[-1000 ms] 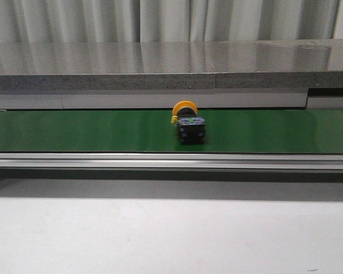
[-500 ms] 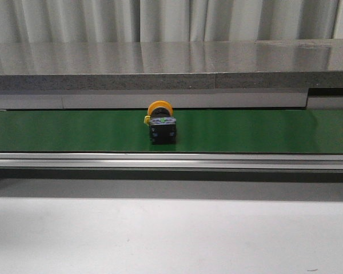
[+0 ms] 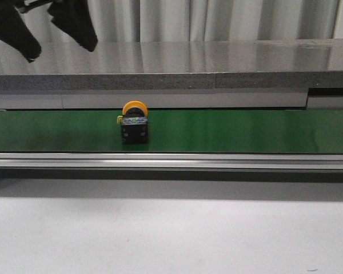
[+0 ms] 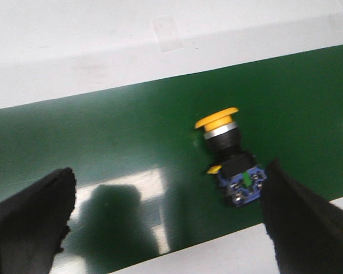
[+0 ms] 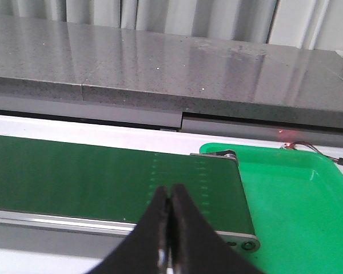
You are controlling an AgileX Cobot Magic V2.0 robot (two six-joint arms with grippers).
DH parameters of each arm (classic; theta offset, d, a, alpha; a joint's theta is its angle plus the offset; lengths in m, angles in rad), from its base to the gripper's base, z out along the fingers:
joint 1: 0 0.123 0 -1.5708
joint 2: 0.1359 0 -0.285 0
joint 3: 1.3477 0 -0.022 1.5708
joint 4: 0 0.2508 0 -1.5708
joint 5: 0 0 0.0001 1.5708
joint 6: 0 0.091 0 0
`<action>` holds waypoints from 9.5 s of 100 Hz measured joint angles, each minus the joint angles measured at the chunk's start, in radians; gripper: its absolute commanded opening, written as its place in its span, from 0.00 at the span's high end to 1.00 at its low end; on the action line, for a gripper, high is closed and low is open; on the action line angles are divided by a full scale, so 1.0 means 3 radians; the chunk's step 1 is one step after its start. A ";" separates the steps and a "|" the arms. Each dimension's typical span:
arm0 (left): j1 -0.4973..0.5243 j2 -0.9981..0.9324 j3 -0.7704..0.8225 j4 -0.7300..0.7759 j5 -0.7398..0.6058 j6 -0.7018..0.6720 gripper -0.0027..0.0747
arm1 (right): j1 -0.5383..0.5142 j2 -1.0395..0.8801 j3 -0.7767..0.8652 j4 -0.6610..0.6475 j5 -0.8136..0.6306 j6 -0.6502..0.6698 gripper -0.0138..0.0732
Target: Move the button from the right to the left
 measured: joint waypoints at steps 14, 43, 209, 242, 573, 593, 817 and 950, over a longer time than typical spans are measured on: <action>-0.0131 0.0195 -0.0190 0.0255 0.0170 -0.0375 0.21 | 0.0000 0.0000 0.0000 0.0000 0.0000 0.0000 0.92; -0.0183 0.0471 -0.0347 0.0510 0.0522 -0.0680 0.25 | 0.0000 0.0000 0.0000 0.0000 0.0000 0.0000 0.92; 0.0669 0.0561 -0.0354 0.0715 0.0635 -0.0579 0.70 | 0.0000 0.0000 0.0000 0.0000 0.0000 0.0000 0.92; 0.1700 0.0537 -0.0354 0.0736 0.0775 0.0271 0.70 | 0.0000 0.0000 0.0000 0.0000 0.0000 0.0000 0.92; 0.0967 -0.2985 0.2576 -0.0252 -0.1537 0.1014 0.99 | 0.0000 0.0000 0.0000 0.0000 0.0000 0.0000 0.92; 0.0967 -0.3314 0.2945 -0.0256 -0.1860 0.1014 0.99 | 0.0000 0.0000 0.0000 0.0000 0.0000 0.0000 0.92; 0.1254 -0.5237 0.4424 0.0460 -0.1927 0.0061 0.99 | 0.0000 0.0000 0.0000 0.0000 0.0000 0.0000 0.92; 0.1254 -0.5237 0.4424 0.0460 -0.1926 0.0055 0.99 | 0.0130 -0.0059 0.1162 -0.0369 -0.1540 0.0620 0.92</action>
